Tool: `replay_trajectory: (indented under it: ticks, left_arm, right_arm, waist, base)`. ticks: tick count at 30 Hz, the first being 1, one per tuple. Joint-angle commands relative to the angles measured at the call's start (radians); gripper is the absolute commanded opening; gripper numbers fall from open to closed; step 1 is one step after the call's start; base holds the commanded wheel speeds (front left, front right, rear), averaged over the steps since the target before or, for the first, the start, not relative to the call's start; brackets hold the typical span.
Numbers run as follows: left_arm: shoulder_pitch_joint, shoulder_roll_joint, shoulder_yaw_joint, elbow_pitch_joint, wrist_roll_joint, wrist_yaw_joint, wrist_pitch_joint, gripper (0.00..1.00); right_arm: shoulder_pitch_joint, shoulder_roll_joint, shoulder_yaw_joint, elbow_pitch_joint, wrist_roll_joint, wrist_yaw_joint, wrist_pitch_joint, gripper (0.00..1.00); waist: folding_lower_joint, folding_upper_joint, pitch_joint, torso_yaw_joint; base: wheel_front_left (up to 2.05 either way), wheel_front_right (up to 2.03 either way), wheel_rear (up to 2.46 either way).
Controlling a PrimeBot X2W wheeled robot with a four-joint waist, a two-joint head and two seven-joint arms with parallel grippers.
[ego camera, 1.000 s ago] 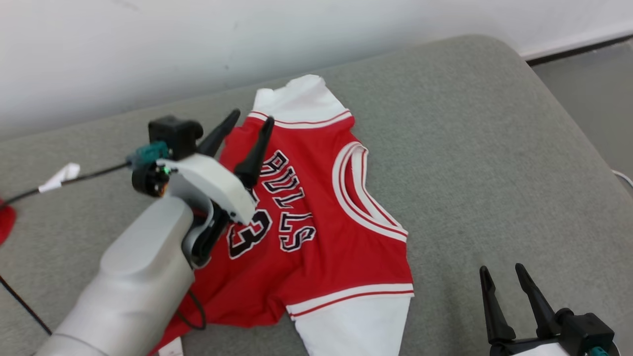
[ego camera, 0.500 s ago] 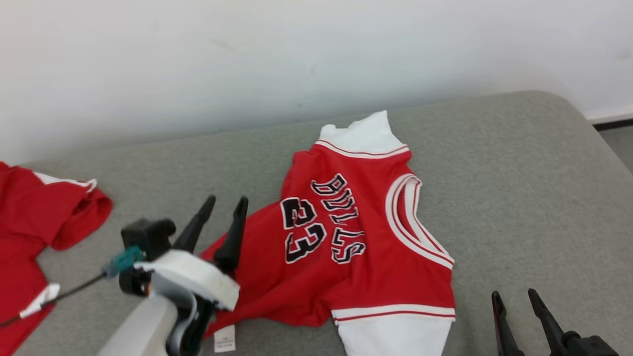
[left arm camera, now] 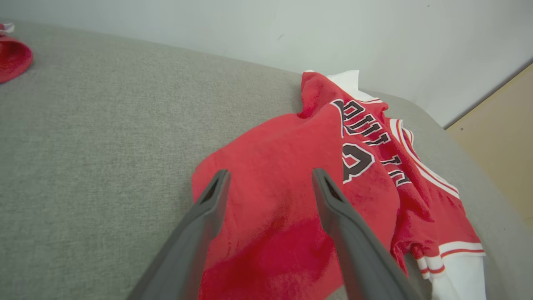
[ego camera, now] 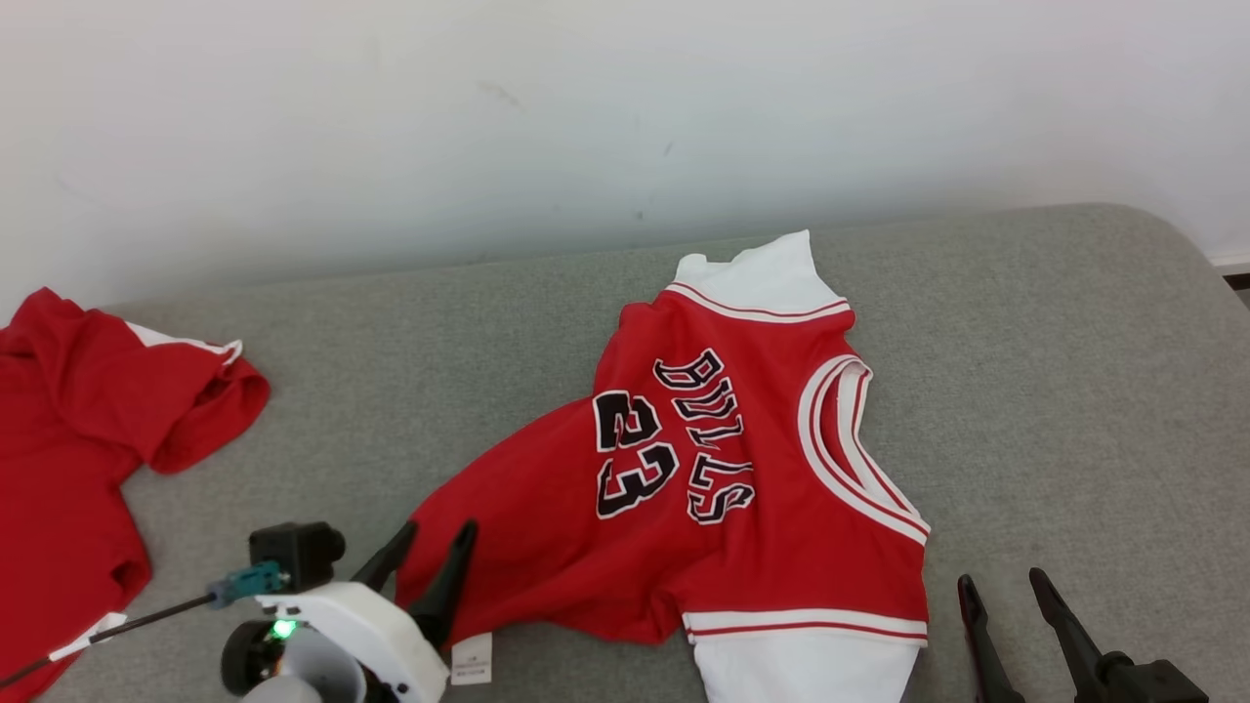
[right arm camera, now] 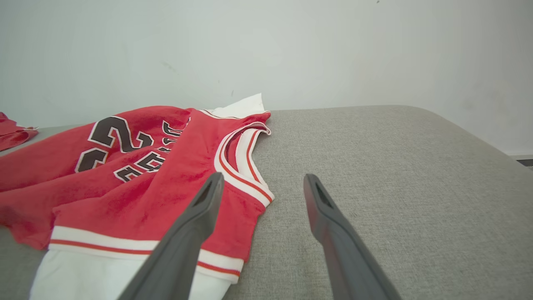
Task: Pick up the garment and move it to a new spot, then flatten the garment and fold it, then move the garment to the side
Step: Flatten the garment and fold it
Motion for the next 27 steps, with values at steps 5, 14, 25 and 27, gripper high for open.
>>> replay_trajectory:
  ticks: [5, 14, 25, 27]
  left_arm:
    - [0.042, 0.056, -0.001, -0.013, -0.018, 0.02, 0.07, 1.0]
    - [0.057, 0.098, 0.006, -0.059, -0.055, 0.019, 0.137, 1.0]
    - [-0.03, 0.061, -0.014, -0.069, -0.086, -0.049, 0.144, 0.0]
    - [-0.04, 0.066, -0.011, -0.074, -0.095, -0.055, 0.14, 0.0]
  right_arm:
    - [0.011, -0.003, -0.009, -0.005, -0.006, -0.002, 0.001, 1.0]
    - [-0.013, -0.002, -0.003, -0.018, 0.009, -0.002, 0.001, 1.0]
    - [-0.04, -0.003, 0.008, -0.019, 0.011, -0.002, 0.001, 1.0]
    - [-0.041, -0.003, 0.008, -0.018, 0.015, -0.002, 0.001, 1.0]
  waist:
    - [0.0001, 0.0, 0.02, -0.016]
    - [0.0001, 0.0, 0.062, -0.025]
    - [0.0001, 0.0, 0.117, -0.062]
    - [0.0001, 0.0, 0.121, -0.068]
  base:
    - [0.0, 0.0, 0.0]
    - [0.0, 0.0, 0.0]
    - [0.0, 0.0, 0.0]
    - [0.0, 0.0, 0.0]
